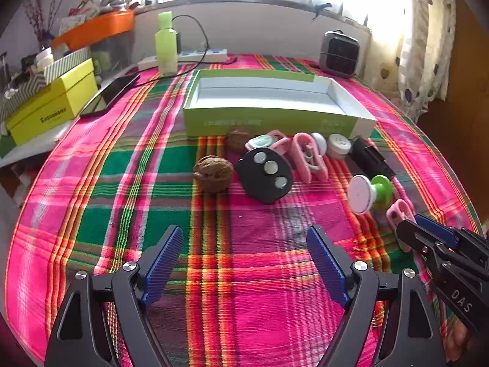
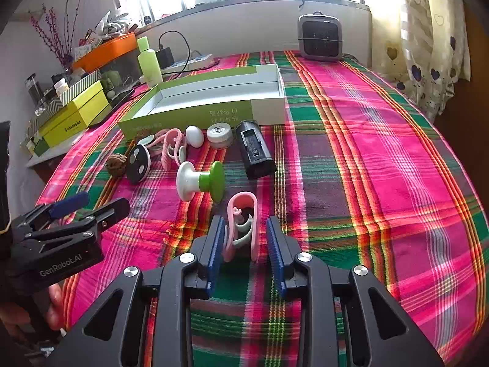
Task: Organize objects
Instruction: 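Grasp the white-and-green spool with the left tool while the right tool holds a pink clip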
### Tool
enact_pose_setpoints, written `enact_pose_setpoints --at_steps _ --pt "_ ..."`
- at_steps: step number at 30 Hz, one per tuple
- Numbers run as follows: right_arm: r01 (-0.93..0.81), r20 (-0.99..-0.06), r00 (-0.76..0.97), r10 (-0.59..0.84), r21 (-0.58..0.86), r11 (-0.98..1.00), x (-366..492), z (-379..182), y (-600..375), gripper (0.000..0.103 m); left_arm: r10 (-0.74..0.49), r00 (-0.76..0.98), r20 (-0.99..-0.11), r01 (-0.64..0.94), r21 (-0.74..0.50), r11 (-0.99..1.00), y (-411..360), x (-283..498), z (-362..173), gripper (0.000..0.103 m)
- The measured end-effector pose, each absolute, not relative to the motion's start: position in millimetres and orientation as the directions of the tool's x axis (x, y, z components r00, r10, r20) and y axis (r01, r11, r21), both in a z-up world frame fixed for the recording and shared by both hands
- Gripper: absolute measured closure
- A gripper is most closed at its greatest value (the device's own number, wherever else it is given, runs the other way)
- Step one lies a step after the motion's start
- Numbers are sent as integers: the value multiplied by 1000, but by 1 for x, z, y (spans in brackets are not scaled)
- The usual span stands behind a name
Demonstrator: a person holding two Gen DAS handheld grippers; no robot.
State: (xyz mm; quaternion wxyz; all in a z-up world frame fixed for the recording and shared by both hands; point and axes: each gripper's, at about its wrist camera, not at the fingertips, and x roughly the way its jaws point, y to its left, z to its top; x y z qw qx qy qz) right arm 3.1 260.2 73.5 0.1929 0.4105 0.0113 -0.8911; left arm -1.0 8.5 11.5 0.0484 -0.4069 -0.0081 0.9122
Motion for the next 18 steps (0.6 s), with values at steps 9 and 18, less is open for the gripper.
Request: enact_pose_setpoints --at_steps 9,18 --pt "389 -745 -578 -333 107 -915 -1 69 258 74 157 -663 -731 -133 -91 -987 19 -1 21 20" --pt "399 -732 -593 -336 96 -912 -1 69 265 79 243 -631 -737 -202 -146 -968 35 -4 24 20"
